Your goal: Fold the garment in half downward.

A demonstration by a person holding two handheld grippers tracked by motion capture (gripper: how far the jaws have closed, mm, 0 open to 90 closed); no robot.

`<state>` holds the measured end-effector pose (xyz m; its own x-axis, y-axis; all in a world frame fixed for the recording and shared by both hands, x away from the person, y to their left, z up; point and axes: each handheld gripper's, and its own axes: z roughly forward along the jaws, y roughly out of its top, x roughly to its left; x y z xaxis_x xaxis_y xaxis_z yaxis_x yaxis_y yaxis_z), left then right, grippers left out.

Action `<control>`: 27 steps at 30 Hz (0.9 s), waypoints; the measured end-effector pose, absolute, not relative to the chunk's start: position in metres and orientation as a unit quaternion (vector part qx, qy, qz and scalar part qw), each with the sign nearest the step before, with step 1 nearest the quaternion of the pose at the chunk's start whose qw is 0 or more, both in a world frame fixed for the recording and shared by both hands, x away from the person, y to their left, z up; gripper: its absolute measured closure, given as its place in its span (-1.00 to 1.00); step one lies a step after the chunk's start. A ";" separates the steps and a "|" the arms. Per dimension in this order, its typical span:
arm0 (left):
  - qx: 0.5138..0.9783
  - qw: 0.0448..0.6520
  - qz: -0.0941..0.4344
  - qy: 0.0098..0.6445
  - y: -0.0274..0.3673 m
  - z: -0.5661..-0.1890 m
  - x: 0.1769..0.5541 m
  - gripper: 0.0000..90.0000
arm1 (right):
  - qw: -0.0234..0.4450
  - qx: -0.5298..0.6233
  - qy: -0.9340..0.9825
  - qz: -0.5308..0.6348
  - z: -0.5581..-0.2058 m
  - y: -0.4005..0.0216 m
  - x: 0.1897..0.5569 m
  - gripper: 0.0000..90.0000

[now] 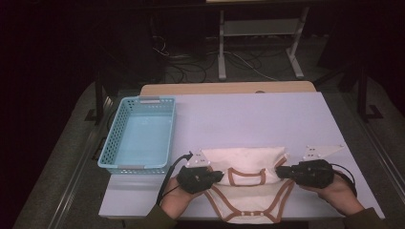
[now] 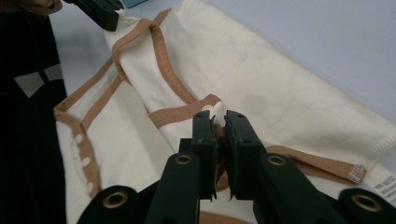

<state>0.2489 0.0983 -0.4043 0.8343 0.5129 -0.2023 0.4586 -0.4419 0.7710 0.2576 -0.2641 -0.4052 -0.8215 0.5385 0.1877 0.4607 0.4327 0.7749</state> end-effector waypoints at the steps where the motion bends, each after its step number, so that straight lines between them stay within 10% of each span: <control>1: 0.850 0.443 0.028 0.283 0.099 -0.405 0.246 0.89 | 0.042 0.294 0.846 0.443 -0.405 -0.264 0.254 0.82; 27: 0.891 0.375 -0.021 0.256 0.093 -0.430 0.219 0.86 | -0.004 0.268 0.885 0.381 -0.430 -0.260 0.212 0.82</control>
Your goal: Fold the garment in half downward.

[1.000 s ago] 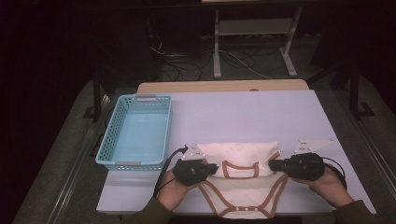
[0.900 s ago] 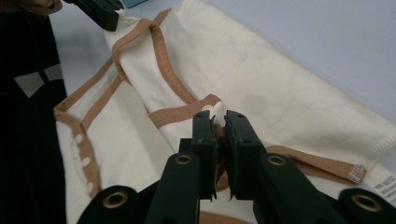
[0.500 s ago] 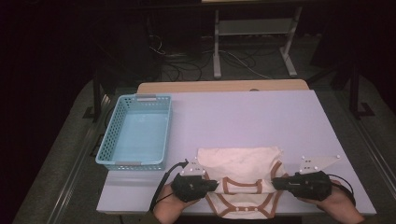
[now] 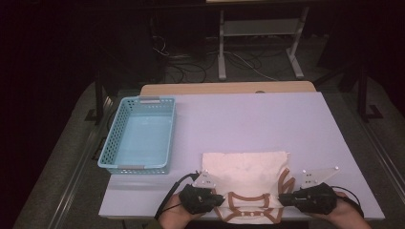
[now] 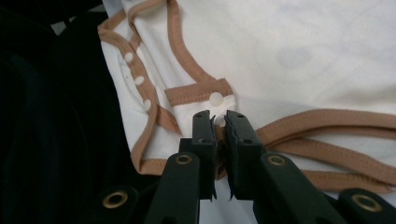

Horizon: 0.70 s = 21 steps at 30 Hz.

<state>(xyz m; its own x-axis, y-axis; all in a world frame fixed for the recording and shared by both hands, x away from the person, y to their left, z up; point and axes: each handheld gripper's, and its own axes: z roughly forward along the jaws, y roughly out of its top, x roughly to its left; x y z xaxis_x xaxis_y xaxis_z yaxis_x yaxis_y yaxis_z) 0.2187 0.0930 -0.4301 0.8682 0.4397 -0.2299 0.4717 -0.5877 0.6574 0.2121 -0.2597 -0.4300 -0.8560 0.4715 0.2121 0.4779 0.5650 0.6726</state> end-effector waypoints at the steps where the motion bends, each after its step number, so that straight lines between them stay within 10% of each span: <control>1: 0.893 0.371 -0.019 0.255 0.092 -0.431 0.219 0.86 | 0.006 -0.268 -0.886 -0.379 -0.431 -0.260 0.213 0.81; 21: 0.879 0.399 -0.026 0.259 0.097 -0.423 0.220 0.20 | 0.030 -0.278 -0.873 -0.399 -0.427 -0.259 0.217 0.37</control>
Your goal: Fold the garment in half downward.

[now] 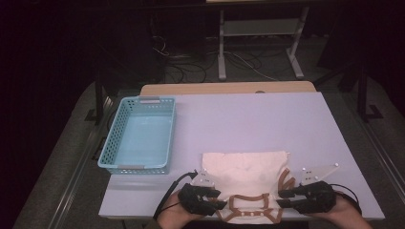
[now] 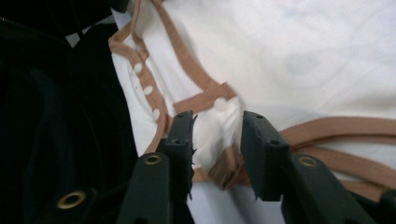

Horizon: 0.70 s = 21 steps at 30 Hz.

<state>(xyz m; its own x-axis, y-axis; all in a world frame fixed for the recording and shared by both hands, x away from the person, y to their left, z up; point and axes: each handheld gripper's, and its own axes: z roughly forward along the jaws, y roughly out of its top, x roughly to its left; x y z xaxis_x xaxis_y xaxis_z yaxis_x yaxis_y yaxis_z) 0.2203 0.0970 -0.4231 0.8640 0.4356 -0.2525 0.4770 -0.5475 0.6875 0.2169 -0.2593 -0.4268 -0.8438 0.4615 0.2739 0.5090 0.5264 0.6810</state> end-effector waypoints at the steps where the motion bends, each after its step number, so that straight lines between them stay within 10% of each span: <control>1: 0.876 0.403 -0.027 0.263 0.097 -0.421 0.221 0.17 | 0.030 -0.280 -0.871 -0.403 -0.425 -0.260 0.218 0.34; 8: 0.868 0.422 -0.021 0.259 0.096 -0.413 0.229 0.09 | 0.014 -0.280 -0.862 -0.421 -0.417 -0.256 0.228 0.36; 13: 0.873 0.417 -0.017 0.253 0.091 -0.412 0.239 0.57 | 0.005 -0.274 -0.873 -0.404 -0.421 -0.246 0.242 0.81; 21: 0.888 0.398 -0.041 0.229 0.079 -0.420 0.238 0.95 | 0.027 -0.261 -0.890 -0.372 -0.434 -0.235 0.251 0.97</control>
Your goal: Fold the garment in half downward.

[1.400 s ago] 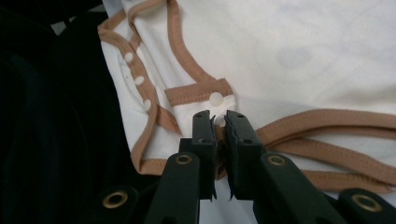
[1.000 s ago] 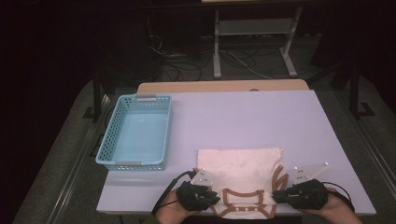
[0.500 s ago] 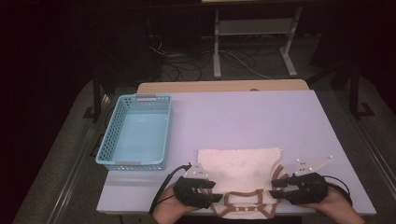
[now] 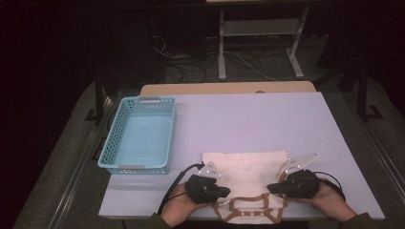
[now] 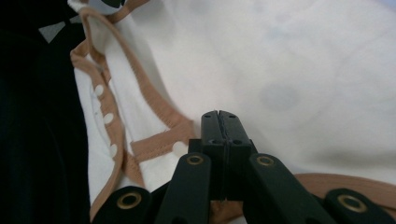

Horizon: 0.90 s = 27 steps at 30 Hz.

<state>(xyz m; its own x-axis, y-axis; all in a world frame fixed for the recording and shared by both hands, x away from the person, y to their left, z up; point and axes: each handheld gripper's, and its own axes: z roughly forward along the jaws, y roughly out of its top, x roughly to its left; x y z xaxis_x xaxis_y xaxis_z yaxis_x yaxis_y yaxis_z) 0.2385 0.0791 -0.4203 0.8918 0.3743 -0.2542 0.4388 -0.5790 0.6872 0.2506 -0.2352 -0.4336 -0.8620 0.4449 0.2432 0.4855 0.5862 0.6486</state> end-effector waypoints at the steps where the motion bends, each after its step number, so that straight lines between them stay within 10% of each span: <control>1: 0.890 0.395 -0.044 0.225 0.079 -0.421 0.237 0.96 | 0.031 -0.258 -0.891 -0.372 -0.434 -0.235 0.249 0.97; 18: 0.889 0.392 -0.064 0.228 0.087 -0.425 0.220 0.91 | 0.077 -0.227 -0.890 -0.387 -0.432 -0.237 0.213 0.97; 27: 0.876 0.400 -0.012 0.269 0.096 -0.420 0.242 0.50 | 0.048 -0.259 -0.880 -0.394 -0.431 -0.240 0.227 0.37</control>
